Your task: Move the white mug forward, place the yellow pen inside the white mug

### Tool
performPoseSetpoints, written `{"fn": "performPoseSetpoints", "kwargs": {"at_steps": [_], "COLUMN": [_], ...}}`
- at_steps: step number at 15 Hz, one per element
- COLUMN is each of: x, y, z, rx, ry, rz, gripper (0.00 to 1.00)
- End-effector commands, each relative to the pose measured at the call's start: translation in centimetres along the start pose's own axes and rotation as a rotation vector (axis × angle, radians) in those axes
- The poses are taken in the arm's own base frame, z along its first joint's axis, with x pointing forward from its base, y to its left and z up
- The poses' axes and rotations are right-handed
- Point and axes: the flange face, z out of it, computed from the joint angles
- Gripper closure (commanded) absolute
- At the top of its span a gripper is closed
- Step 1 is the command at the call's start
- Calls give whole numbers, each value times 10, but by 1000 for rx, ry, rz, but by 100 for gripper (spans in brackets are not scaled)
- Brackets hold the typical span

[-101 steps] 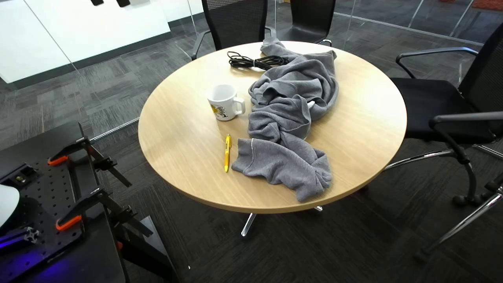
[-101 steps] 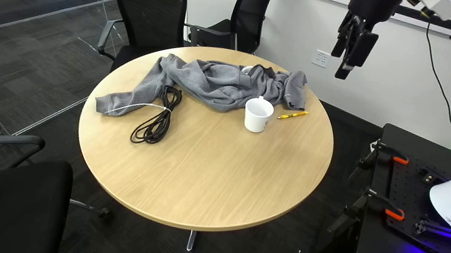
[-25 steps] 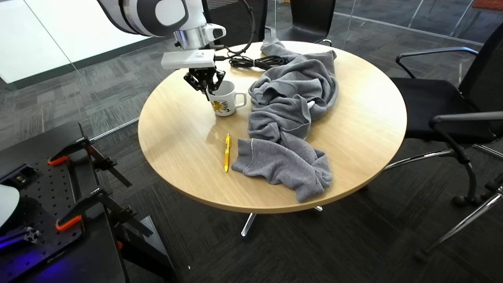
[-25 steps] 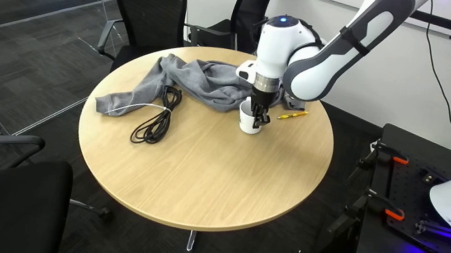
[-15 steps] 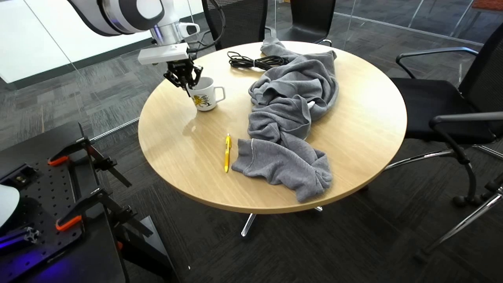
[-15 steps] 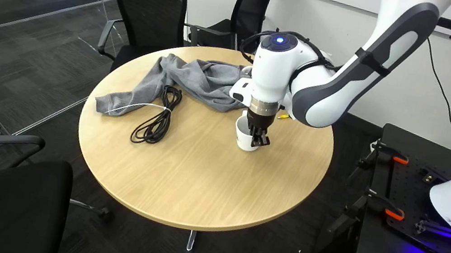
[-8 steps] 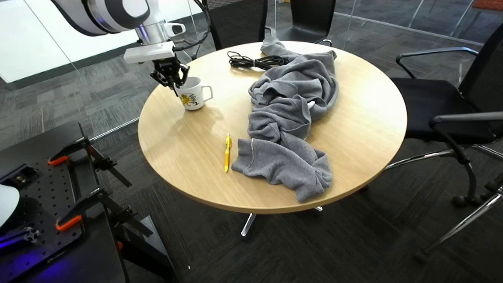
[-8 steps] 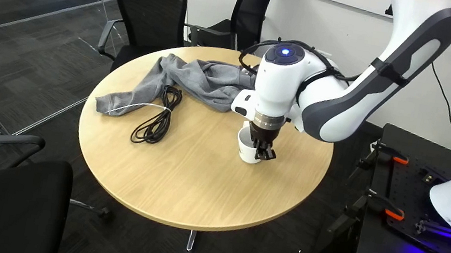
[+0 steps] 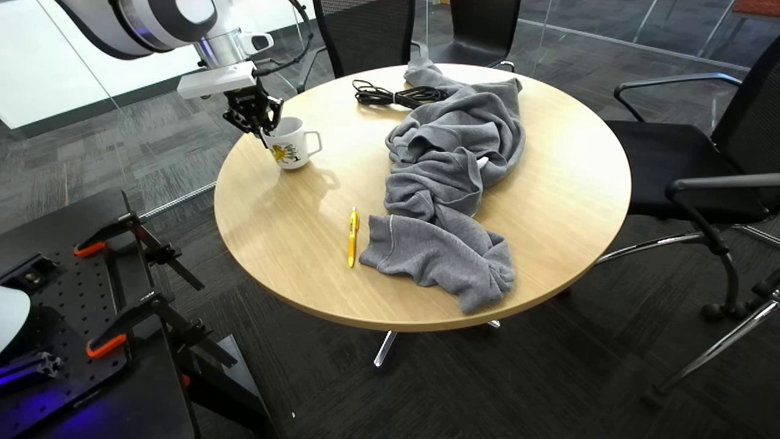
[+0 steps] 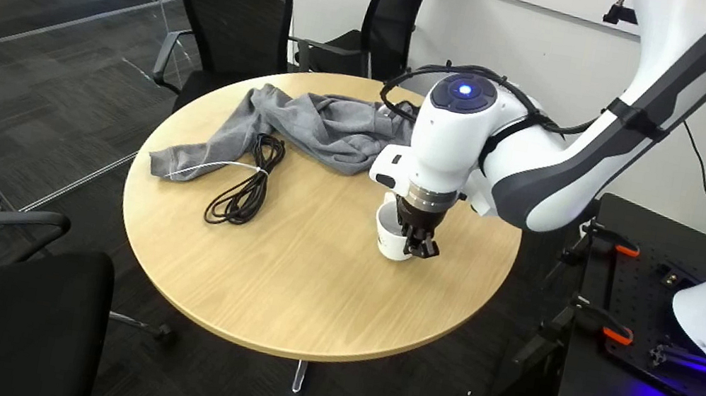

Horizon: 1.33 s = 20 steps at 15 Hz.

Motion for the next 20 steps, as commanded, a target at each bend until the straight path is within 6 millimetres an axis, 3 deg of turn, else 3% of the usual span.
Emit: {"fn": "performPoseSetpoints", "kwargs": {"at_steps": [1,11,13,17,19,20], "x": [-9,-13,-13,-12,-11,-11], "y": [-5,-7,-7,-4,-4,-5], "z": [-18,-17,-17,-23,-27,-30], "rx": [-50,-60,-58,-63,-69,-74], "ry": [33,45,45,57,62,66], "rz": [19,26,26,28,29,29], "gripper": [97,97,75,72,68,62]}}
